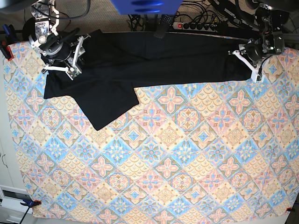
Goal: Fold the T-shirt properly
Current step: 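Release the shirt and reposition both grippers over its ends, then grasp the shirt ends with both grippers and pull them apart to flatten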
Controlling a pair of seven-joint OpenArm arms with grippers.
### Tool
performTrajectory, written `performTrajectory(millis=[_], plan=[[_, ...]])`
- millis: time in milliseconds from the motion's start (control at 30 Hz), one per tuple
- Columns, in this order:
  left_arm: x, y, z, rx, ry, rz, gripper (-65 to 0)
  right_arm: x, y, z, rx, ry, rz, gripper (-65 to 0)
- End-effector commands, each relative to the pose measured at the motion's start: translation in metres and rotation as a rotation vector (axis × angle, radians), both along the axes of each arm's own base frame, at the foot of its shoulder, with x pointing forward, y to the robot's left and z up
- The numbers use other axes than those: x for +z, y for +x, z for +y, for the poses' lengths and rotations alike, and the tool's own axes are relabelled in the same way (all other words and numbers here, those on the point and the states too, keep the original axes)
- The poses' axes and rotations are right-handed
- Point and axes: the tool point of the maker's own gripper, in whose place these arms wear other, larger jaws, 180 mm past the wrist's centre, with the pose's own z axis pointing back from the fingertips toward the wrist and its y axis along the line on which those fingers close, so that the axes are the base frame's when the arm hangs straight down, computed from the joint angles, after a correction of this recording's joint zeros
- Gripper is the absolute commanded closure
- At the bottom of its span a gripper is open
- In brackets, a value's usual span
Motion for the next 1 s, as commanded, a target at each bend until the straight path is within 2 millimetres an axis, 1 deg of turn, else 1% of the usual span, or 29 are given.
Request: performTrajectory(millis=[0, 133, 200, 333, 500, 600, 667, 800, 867, 900, 967], plan=[[0.006, 0.005, 0.005, -0.002, 0.01, -0.029, -0.9, 0.008, 0.006, -0.001, 0.005, 0.002, -0.033, -26.1], [-0.002, 0.0, 0.008, 0.022, 0.001, -0.013, -0.6, 0.008, 0.006, 0.0, 0.008, 0.004, -0.032, -26.1], [0.0, -0.001, 0.017, 0.045, 0.012, -0.017, -0.5, 0.008, 0.006, 0.0, 0.008, 0.004, -0.032, -26.1], [0.015, 0.001, 0.055, 0.154, 0.057, -0.064, -0.5, 0.008, 0.006, 0.001, 0.01, 0.005, -0.033, -26.1], [0.039, 0.003, 0.102, 0.235, 0.132, -0.112, -0.7, 0.008, 0.006, 0.001, 0.01, 0.005, -0.033, -26.2], [0.049, 0.008, 0.115, 0.223, 0.163, -0.124, -0.7, 0.013, 0.01, 0.003, 0.016, 0.005, -0.051, -26.2], [0.052, 0.01, 0.118, 0.219, 0.171, -0.13, -0.7, 0.016, 0.011, 0.004, 0.02, 0.004, -0.059, -26.2], [0.062, 0.017, 0.114, 0.209, 0.176, -0.162, -0.6, 0.017, 0.012, 0.004, 0.021, 0.004, -0.062, -26.3], [0.071, 0.023, 0.106, 0.187, 0.175, -0.191, -0.5, 0.017, 0.012, 0.004, 0.021, 0.004, -0.062, -26.3], [0.072, 0.021, 0.097, 0.181, 0.163, -0.201, -0.5, 0.017, 0.011, 0.004, 0.02, 0.004, -0.061, -26.3], [0.083, 0.023, 0.081, 0.15, 0.153, -0.236, -0.5, 0.017, 0.012, 0.002, 0.016, 0.002, -0.062, -26.3]])
